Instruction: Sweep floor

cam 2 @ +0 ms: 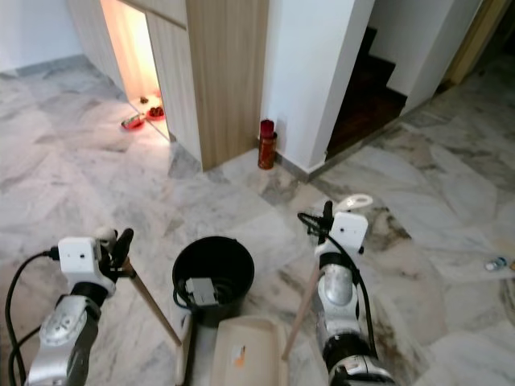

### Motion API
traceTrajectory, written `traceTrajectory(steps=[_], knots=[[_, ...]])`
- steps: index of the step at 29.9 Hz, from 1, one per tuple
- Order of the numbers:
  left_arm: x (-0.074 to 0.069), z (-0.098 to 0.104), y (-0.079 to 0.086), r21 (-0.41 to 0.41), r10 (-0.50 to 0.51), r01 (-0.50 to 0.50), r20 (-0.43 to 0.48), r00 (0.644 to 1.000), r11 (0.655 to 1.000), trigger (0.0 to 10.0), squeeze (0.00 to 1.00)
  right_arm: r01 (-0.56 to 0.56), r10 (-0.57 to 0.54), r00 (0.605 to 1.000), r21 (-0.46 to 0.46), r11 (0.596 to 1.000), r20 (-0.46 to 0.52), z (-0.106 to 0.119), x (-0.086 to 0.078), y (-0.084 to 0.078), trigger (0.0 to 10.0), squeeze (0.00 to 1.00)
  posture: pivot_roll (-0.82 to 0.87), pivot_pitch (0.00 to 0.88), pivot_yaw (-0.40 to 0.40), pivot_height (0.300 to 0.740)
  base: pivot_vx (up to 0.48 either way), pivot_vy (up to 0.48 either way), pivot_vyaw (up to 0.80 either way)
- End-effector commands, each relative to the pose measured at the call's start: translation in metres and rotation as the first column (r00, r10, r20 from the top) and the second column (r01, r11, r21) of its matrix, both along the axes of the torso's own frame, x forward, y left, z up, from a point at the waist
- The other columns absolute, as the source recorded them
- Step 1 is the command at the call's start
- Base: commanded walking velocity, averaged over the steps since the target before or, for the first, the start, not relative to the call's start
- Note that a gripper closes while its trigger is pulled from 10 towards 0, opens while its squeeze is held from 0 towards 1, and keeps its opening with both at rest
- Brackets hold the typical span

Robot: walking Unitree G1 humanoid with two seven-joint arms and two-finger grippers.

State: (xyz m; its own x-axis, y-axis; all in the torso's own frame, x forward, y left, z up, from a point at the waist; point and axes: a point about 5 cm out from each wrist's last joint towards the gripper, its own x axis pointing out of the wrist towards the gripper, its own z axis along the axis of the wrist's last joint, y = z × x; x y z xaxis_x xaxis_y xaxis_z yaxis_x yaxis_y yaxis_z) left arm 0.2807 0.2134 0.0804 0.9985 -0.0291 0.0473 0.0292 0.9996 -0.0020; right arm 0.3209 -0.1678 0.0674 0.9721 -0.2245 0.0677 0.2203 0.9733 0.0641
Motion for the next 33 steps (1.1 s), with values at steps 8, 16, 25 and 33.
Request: traceTrajectory(steps=[8,16,25,33], knots=[[0.008,-0.002,0.025,0.010,0.076,-0.076,-0.025,0.997,0.997,10.0,0.00,-0.022,0.022,1.000,-0.013,1.000,0.019,0.005,0.005,0.001,10.0,0.00,0.14,0.000,0.010,0.740,0.000,0.000,0.00],[0.018,-0.009,0.018,-0.011,0.064,-0.065,-0.039,0.997,0.998,10.0,0.00,0.006,-0.006,1.000,-0.078,0.997,0.008,0.003,0.000,-0.021,10.0,0.00,0.07,0.000,0.013,0.740,0.000,0.000,0.00],[0.028,-0.020,-0.012,-0.043,-0.017,0.014,-0.076,0.997,0.999,10.0,0.00,0.042,-0.042,0.999,-0.245,0.969,0.008,0.000,-0.015,-0.055,10.0,0.00,-0.06,0.000,0.049,0.740,0.000,0.000,0.00],[0.029,-0.024,-0.028,-0.047,-0.065,0.062,-0.079,0.995,0.997,10.0,0.00,0.123,-0.120,0.992,-0.127,0.984,0.028,-0.002,-0.030,-0.083,10.0,0.00,-0.06,0.000,0.025,0.740,0.000,0.000,0.00]])
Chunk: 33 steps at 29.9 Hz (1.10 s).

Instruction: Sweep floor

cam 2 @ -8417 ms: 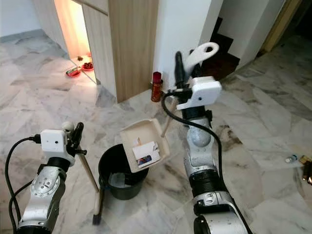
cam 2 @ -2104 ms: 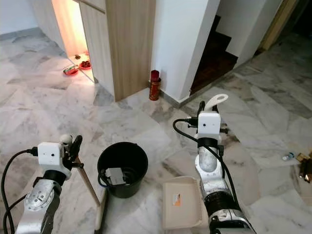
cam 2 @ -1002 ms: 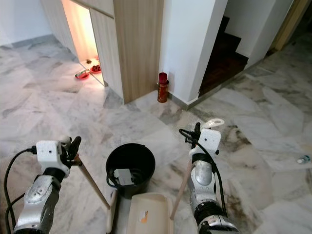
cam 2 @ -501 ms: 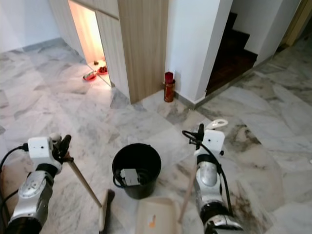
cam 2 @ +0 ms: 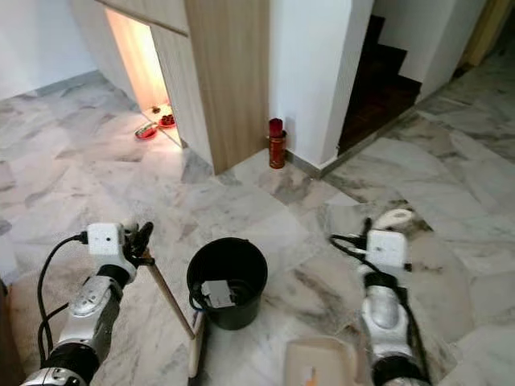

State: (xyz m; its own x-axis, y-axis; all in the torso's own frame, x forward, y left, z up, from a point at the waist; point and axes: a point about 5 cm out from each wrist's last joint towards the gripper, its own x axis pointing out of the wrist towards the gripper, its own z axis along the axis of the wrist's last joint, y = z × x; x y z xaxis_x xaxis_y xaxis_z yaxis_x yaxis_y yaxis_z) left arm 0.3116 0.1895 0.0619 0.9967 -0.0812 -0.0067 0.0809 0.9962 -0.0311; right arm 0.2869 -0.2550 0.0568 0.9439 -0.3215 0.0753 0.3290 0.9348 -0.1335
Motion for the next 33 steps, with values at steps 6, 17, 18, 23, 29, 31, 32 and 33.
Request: traceTrajectory(steps=[6,17,18,23,29,31,32,33], knots=[[-0.002,-0.003,-0.002,-0.009,-0.012,0.012,0.001,1.000,1.000,10.0,0.00,-0.011,0.007,0.999,0.086,0.996,0.042,0.001,0.002,0.011,10.0,0.00,-0.04,0.000,0.028,0.740,0.000,0.000,0.00],[0.003,0.001,0.011,0.018,0.005,-0.005,-0.007,1.000,1.000,10.0,0.00,-0.081,0.075,0.995,0.114,0.990,0.060,0.006,0.010,0.018,10.0,0.00,-0.05,0.000,0.068,0.740,0.000,0.000,0.00],[0.005,0.001,0.015,0.009,0.033,-0.033,-0.006,0.999,0.999,10.0,0.00,-0.085,0.078,0.995,0.119,0.989,0.059,0.006,0.012,0.021,10.0,0.00,-0.04,0.000,0.047,0.740,0.000,0.000,0.00],[0.002,0.003,0.020,-0.012,0.086,-0.086,0.026,0.996,0.996,10.0,0.00,-0.130,0.126,0.991,0.141,0.981,0.037,0.003,0.016,0.030,10.0,0.00,0.01,0.000,0.000,0.740,0.000,0.000,0.00],[-0.014,-0.008,0.036,-0.007,0.172,-0.172,0.019,0.985,0.985,10.0,0.00,-0.172,0.173,0.985,0.154,0.973,0.008,-0.003,0.016,0.040,10.0,0.00,0.08,0.000,-0.047,0.740,0.000,0.000,0.00],[-0.021,-0.012,0.038,-0.005,0.183,-0.183,0.016,0.983,0.983,10.0,0.00,-0.173,0.175,0.984,0.166,0.971,-0.003,-0.006,0.014,0.041,10.0,0.00,0.09,0.000,-0.052,0.740,0.000,0.000,0.00],[-0.022,-0.013,0.037,-0.004,0.181,-0.181,0.015,0.983,0.983,10.0,0.00,-0.174,0.178,0.984,0.163,0.971,-0.010,-0.008,0.013,0.041,10.0,0.00,0.10,0.000,-0.057,0.740,0.000,0.000,0.00],[-0.023,-0.014,0.036,-0.003,0.179,-0.179,0.015,0.984,0.984,10.0,0.00,-0.175,0.180,0.984,0.159,0.972,-0.014,-0.009,0.011,0.041,10.0,0.00,0.10,0.000,-0.058,0.740,0.000,0.000,0.00]])
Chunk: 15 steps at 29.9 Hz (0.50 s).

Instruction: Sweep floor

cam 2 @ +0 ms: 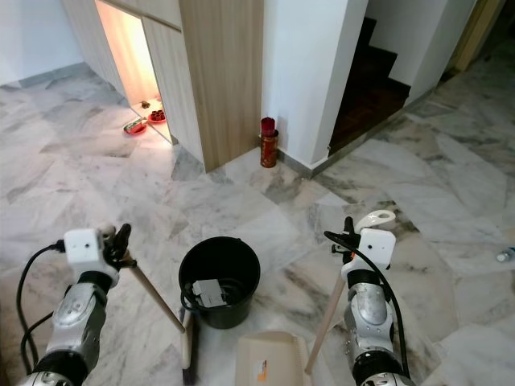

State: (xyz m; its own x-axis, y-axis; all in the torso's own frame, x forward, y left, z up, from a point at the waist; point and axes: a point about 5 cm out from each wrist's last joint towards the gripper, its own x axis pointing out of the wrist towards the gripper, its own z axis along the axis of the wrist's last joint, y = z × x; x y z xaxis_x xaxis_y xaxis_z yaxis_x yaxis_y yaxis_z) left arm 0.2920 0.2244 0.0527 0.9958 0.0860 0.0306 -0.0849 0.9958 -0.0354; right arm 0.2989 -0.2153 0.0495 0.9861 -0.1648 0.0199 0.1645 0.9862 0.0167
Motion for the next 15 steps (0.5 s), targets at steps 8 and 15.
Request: traceTrajectory(steps=[8,15], knots=[[-0.0060,-0.0034,0.0059,0.027,-0.008,0.009,-0.022,1.000,1.000,10.0,0.00,0.008,-0.008,1.000,0.016,1.000,-0.012,-0.0087,-0.0091,0.0048,10.0,0.00,0.10,0.000,-0.059,0.740,0.000,0.000,0.00],[-0.0126,-0.0042,0.0089,0.035,0.008,-0.007,-0.010,1.000,0.999,10.0,0.00,-0.014,0.014,1.000,0.029,0.999,-0.013,-0.0074,-0.0064,0.0096,10.0,0.00,0.14,0.000,-0.098,0.740,0.000,0.000,0.00]])
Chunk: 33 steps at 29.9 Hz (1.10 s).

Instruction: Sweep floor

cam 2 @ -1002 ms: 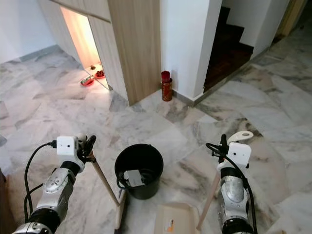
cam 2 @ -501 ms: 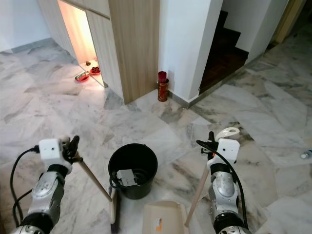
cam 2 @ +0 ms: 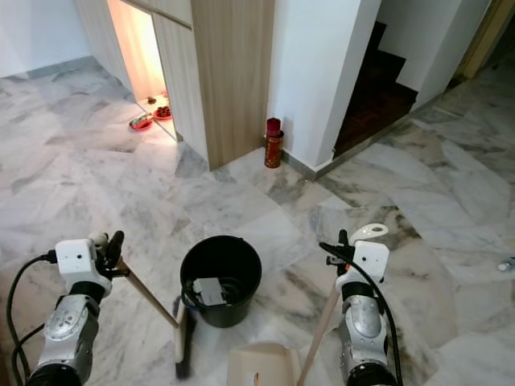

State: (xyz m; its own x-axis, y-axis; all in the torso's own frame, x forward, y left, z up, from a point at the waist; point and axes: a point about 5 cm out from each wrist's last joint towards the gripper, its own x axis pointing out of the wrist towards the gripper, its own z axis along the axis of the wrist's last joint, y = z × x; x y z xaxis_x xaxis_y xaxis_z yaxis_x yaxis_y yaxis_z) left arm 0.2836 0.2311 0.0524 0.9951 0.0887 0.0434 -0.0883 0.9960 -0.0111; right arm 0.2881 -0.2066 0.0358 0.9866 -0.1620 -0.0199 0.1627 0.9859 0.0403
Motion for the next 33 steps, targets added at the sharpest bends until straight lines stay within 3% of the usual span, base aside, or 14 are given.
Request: traceTrajectory(steps=[1,7,9,17,25,33], knots=[[-0.005,-0.004,0.002,0.009,0.009,-0.009,-0.021,1.000,1.000,10.0,0.00,-0.011,0.011,1.000,-0.001,1.000,0.023,0.007,0.005,0.000,10.0,0.00,0.14,0.000,-0.098,0.740,0.000,0.000,0.00],[-0.007,-0.006,0.001,0.033,-0.029,0.031,-0.039,0.999,0.999,10.0,0.00,0.027,-0.027,1.000,-0.005,1.000,0.013,0.005,0.004,-0.004,10.0,0.00,0.10,0.000,-0.016,0.740,0.000,0.000,0.00],[-0.002,-0.003,-0.003,0.034,-0.080,0.082,-0.049,0.996,0.996,10.0,0.00,0.063,-0.063,0.997,-0.006,0.998,0.035,0.007,0.003,-0.008,10.0,0.00,0.06,0.000,0.008,0.740,0.000,0.000,0.00],[0.008,0.000,-0.022,0.014,-0.134,0.135,-0.038,0.990,0.991,10.0,0.00,0.065,-0.064,0.997,-0.023,0.998,0.045,0.010,0.002,-0.013,10.0,0.00,0.04,0.000,0.004,0.740,0.000,0.000,0.00],[0.006,0.000,-0.023,0.010,-0.135,0.136,-0.036,0.990,0.991,10.0,0.00,0.046,-0.045,0.998,-0.025,0.999,0.040,0.011,0.005,-0.010,10.0,0.00,0.05,0.000,-0.006,0.740,0.000,0.000,0.00],[0.004,-0.001,-0.021,0.012,-0.132,0.132,-0.039,0.991,0.991,10.0,0.00,0.025,-0.025,0.999,-0.027,0.999,0.029,0.009,0.006,-0.006,10.0,0.00,0.05,0.000,-0.014,0.740,-0.248,0.000,0.00]])
